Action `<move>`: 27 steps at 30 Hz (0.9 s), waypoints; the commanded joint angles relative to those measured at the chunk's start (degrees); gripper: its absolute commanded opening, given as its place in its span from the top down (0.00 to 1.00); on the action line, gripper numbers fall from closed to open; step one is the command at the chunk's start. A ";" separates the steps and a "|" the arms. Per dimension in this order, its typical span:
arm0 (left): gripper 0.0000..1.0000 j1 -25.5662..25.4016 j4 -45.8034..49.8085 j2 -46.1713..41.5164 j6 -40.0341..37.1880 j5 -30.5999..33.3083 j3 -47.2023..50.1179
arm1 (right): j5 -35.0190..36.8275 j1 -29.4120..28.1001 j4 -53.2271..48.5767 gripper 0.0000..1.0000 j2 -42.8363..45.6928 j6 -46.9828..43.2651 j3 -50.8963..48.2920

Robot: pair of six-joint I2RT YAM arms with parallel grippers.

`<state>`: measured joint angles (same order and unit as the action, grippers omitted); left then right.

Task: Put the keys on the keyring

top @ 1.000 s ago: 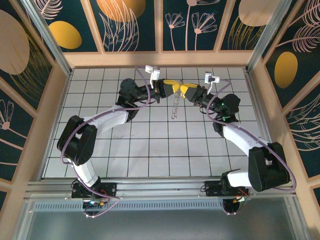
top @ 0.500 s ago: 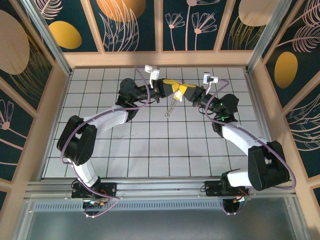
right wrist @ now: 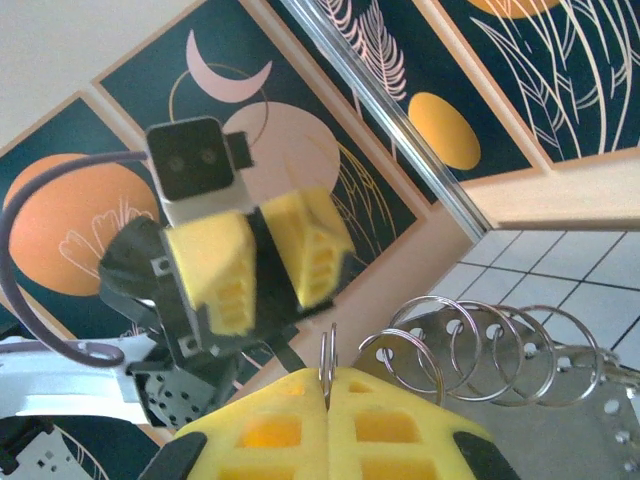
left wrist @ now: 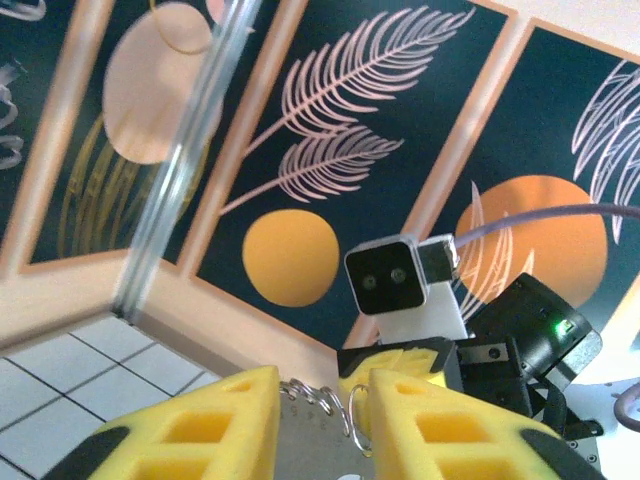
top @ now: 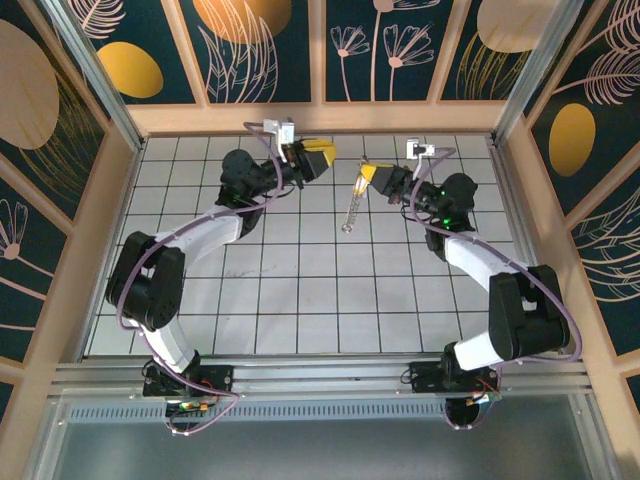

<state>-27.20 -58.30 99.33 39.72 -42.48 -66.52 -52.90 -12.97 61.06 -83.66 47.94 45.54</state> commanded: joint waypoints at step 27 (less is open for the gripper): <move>0.64 5.84 30.03 9.65 -9.14 -20.79 -20.00 | -16.99 1.95 -8.91 1.00 -20.20 -4.36 24.31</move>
<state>-21.32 -27.99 108.09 29.12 -60.14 -84.23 -69.06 -11.33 45.23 -103.33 40.05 67.42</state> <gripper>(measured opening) 0.361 0.046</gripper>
